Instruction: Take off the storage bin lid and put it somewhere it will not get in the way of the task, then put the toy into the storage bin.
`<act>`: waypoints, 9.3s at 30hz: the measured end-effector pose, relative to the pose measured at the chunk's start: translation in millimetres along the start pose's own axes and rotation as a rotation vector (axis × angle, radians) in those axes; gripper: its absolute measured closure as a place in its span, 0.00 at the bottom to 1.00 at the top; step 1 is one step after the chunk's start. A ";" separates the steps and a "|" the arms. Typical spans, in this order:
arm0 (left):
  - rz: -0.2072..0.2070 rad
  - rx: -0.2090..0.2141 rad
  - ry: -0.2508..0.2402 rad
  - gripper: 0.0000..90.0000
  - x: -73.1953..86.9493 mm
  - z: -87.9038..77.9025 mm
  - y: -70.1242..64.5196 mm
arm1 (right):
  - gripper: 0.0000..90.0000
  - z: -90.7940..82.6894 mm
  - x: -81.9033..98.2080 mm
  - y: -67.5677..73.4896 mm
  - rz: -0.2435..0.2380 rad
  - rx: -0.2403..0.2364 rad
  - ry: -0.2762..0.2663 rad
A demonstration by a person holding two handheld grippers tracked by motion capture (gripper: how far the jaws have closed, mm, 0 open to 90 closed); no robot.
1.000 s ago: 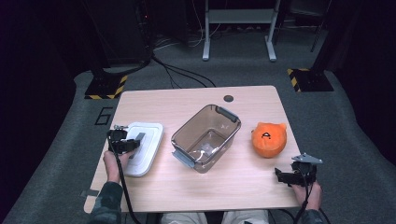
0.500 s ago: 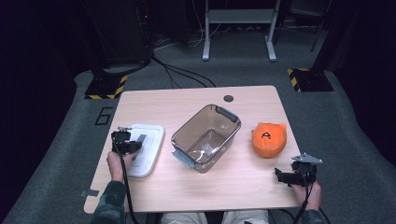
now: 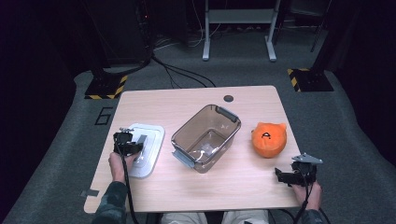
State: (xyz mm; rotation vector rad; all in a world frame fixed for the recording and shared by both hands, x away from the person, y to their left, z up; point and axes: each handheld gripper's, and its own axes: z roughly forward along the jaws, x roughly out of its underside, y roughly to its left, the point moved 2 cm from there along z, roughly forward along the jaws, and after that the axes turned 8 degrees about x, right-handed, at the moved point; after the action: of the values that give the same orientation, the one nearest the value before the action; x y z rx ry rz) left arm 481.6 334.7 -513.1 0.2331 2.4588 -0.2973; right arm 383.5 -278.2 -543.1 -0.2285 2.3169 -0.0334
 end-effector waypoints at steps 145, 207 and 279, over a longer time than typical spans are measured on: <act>0.338 0.254 -0.081 0.83 -49.9 -35.2 -167.1 | 0.00 -24.7 -158.3 39.9 0.107 -0.019 0.071; 0.318 0.252 -0.064 0.83 -52.4 -32.5 -170.3 | 0.78 -6.9 -136.2 10.8 0.122 -0.085 0.056; 0.311 0.256 -0.063 0.83 -52.5 -32.2 -170.4 | 0.77 -73.1 -250.7 119.8 -0.344 -0.293 -0.171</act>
State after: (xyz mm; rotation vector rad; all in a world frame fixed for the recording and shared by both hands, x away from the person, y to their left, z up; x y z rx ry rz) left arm 463.1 175.2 -429.4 0.6961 2.2757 -0.4739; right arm 480.2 -119.9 -323.7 -0.7470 2.0822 0.1483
